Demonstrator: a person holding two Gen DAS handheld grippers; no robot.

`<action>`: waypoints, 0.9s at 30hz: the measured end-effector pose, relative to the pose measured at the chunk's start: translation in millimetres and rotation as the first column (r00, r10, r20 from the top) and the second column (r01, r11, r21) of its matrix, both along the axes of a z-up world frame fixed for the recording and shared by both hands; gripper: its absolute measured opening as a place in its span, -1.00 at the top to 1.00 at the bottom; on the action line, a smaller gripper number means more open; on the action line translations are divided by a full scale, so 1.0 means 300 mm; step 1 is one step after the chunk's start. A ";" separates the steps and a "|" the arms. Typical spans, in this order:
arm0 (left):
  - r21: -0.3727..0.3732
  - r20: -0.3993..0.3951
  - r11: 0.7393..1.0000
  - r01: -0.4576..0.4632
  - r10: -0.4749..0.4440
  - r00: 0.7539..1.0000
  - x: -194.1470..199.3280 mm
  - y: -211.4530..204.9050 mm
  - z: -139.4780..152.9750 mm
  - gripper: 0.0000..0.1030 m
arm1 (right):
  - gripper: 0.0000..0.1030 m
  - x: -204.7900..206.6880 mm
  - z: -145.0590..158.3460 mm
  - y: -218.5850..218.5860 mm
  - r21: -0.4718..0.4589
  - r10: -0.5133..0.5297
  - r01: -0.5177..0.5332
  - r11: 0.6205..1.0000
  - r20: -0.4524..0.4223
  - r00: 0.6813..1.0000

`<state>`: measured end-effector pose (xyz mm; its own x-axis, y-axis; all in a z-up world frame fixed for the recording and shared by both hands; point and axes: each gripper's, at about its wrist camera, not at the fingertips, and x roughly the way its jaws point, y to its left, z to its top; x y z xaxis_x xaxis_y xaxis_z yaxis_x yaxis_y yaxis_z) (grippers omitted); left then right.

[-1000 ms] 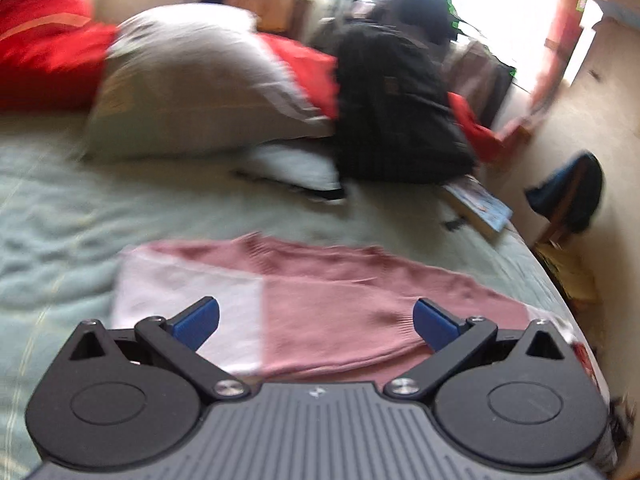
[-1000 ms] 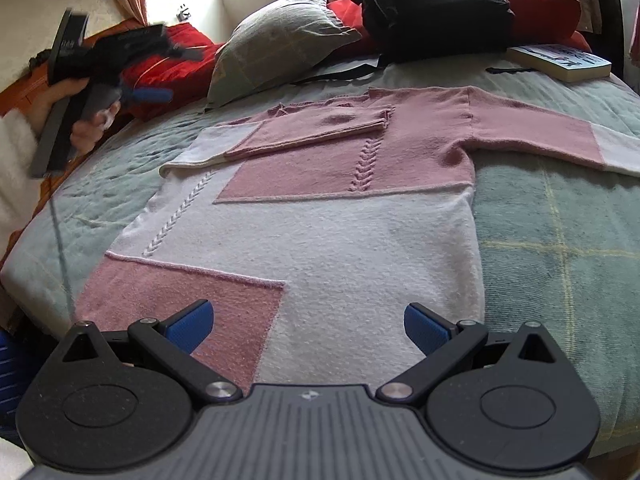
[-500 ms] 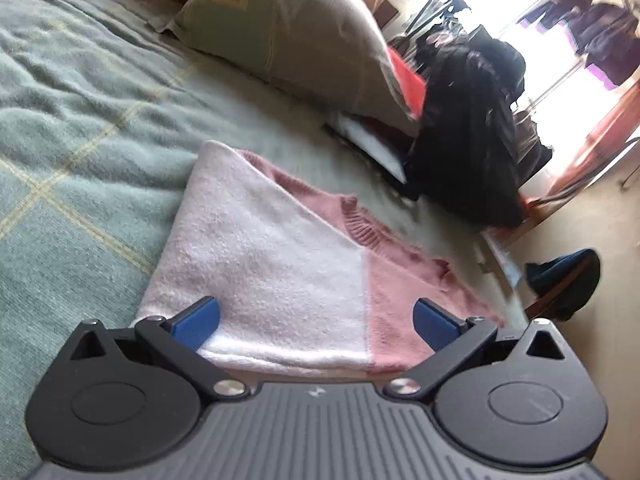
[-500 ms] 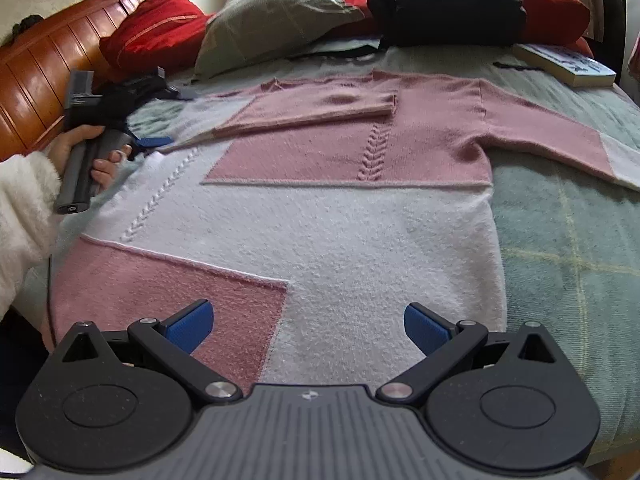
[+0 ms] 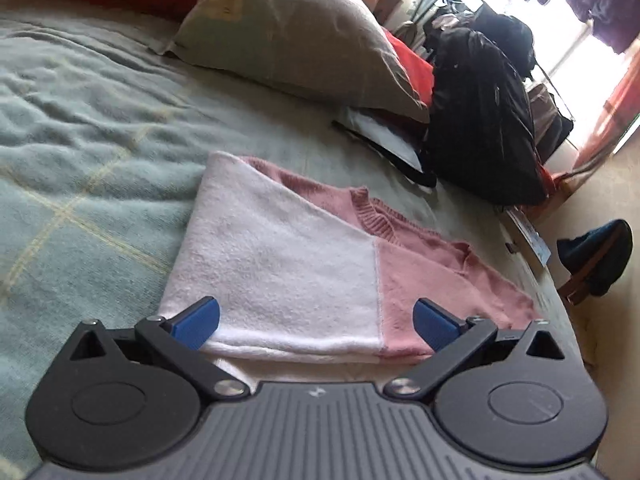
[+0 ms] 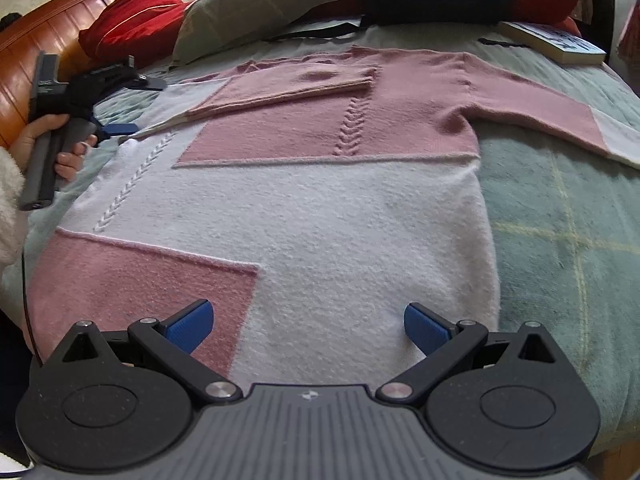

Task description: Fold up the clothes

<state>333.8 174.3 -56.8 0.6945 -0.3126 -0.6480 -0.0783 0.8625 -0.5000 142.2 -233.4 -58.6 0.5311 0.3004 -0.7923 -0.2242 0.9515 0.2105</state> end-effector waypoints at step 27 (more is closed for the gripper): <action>0.504 -0.019 0.821 0.269 -0.301 0.953 -0.501 -0.465 -0.057 -0.99 | -1.00 -0.070 -0.086 0.008 -0.065 0.075 -0.066 0.996 0.137 0.988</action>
